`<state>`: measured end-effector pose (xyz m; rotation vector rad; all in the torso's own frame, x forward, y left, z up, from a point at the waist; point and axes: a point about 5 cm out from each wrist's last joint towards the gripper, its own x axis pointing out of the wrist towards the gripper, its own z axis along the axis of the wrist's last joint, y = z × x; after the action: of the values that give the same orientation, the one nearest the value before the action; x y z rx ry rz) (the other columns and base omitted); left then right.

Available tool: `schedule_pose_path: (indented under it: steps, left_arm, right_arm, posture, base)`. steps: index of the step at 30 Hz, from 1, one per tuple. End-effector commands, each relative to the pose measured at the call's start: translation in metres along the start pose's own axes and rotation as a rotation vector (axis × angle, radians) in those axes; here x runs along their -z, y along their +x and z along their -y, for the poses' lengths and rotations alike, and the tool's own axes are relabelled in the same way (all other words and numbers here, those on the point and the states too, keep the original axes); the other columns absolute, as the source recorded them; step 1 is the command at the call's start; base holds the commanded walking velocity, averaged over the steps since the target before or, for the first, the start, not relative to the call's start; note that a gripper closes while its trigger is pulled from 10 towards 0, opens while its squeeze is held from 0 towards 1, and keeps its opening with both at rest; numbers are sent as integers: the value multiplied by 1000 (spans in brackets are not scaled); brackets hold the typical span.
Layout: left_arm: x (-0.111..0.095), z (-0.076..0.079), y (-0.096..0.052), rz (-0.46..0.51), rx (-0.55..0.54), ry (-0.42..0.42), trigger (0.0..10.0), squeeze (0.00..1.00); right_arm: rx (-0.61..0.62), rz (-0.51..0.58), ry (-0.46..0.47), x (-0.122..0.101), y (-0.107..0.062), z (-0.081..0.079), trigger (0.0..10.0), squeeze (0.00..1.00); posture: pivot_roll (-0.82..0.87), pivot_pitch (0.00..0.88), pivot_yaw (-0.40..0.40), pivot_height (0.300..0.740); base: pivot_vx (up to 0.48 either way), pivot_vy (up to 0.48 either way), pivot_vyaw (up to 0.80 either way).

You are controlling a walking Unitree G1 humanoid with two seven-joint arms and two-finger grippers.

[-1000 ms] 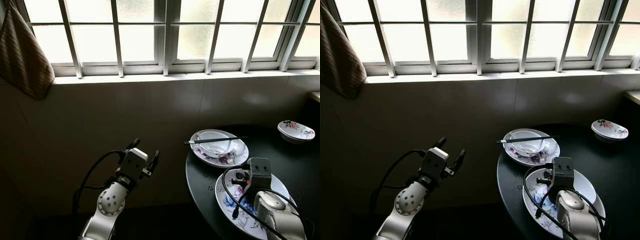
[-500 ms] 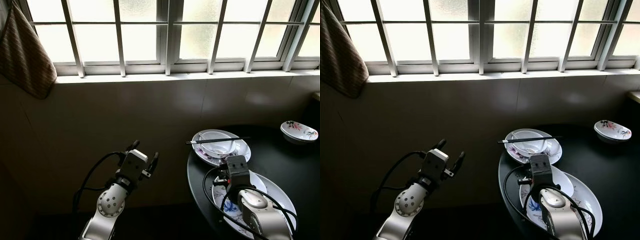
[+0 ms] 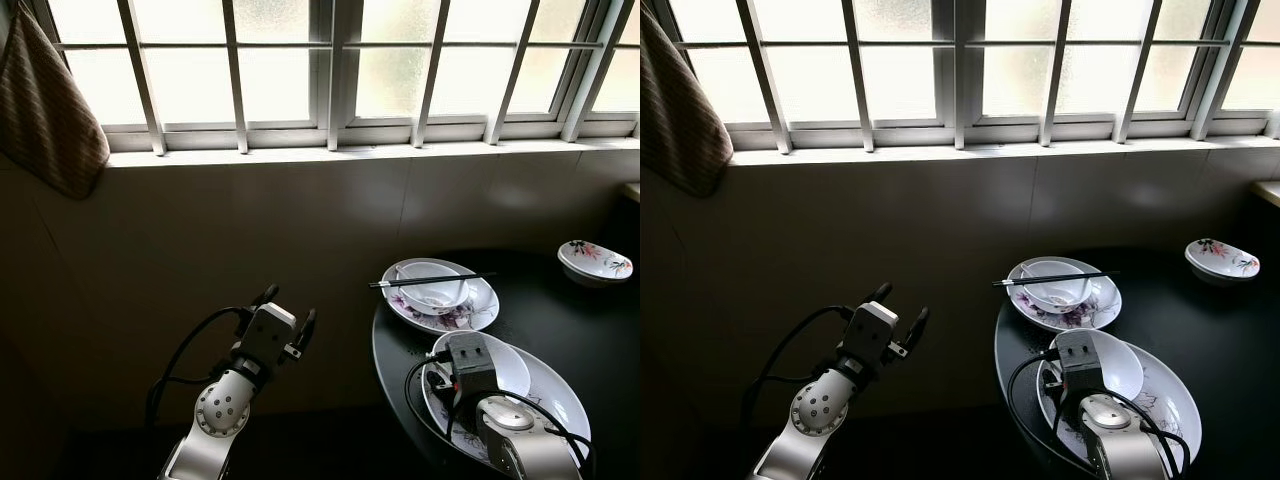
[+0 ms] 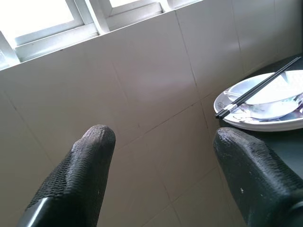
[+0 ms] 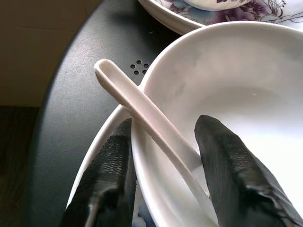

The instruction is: Kitchen organization

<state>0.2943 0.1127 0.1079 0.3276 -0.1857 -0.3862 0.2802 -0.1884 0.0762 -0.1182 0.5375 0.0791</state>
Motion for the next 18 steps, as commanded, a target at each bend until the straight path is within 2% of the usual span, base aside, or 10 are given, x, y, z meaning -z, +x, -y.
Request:
schedule_pose_path:
  steps: [1,18]
  left_arm:
    - [3,1,-1,-11,10,14,10000,0]
    - [4,1,-1,-12,9,15,10000,0]
  right_arm:
    - [-42,36,43,-2,-2,-5,0,0]
    - [-35,35,40,-2,-2,-4,0,0]
  posture:
    - [-140,0,-31,740]
    - [-140,0,-30,740]
  base:
    - [0,0,0]
    - [0,0,0]
